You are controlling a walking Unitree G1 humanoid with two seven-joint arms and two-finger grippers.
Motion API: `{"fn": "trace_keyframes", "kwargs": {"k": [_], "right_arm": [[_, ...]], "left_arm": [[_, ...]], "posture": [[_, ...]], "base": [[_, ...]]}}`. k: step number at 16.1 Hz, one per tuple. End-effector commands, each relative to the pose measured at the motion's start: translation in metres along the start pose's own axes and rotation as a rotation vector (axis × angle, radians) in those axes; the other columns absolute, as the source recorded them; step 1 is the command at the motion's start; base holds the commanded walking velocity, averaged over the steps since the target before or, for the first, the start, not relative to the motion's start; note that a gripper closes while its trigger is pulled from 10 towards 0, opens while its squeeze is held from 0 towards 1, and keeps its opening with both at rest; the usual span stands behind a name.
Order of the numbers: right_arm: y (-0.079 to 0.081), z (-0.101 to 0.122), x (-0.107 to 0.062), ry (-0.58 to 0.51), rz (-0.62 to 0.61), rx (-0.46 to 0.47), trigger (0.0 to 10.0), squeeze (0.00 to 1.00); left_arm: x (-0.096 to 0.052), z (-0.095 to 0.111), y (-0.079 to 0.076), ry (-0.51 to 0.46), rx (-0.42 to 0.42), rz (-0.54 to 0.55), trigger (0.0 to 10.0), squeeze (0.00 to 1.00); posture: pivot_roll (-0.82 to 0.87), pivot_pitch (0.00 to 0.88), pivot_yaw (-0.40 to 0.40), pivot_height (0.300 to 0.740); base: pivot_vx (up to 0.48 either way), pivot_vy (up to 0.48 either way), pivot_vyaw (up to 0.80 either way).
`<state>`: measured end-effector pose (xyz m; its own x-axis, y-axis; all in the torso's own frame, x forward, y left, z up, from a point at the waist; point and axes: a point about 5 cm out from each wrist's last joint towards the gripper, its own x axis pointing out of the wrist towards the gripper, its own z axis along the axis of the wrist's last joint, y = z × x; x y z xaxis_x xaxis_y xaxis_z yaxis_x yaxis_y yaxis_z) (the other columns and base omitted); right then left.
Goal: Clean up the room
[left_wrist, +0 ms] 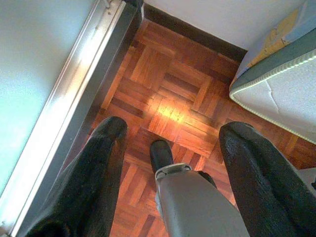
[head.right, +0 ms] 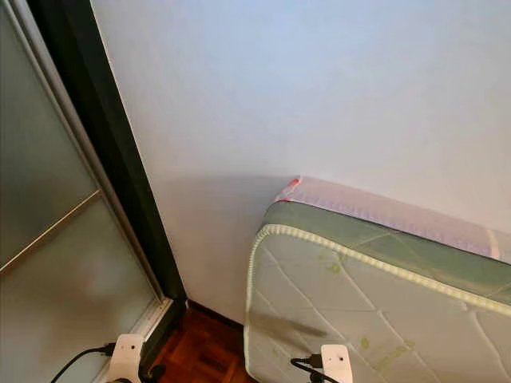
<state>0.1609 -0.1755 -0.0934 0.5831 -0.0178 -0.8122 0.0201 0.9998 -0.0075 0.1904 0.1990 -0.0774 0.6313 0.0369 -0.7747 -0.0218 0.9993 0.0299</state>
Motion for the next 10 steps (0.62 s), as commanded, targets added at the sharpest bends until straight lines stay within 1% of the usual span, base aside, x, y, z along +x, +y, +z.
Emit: {"fn": "trace_keyframes", "kwargs": {"k": [1,10], "right_arm": [[-0.0012,-0.0001,0.0000,0.004,-0.006,-0.014,10.0,0.00],[-0.0012,-0.0001,0.0000,0.004,-0.006,-0.014,10.0,0.00]], "left_arm": [[-0.0001,-0.0015,-0.0008,0.006,0.002,-0.002,10.0,0.00],[-0.0001,-0.0015,-0.0008,0.006,0.002,-0.002,10.0,0.00]], "posture": [[-0.04,0.000,-0.052,0.740],[-0.04,0.000,-0.052,0.740]], "base": [[0.000,0.000,0.00],[0.000,0.000,0.00]]}}
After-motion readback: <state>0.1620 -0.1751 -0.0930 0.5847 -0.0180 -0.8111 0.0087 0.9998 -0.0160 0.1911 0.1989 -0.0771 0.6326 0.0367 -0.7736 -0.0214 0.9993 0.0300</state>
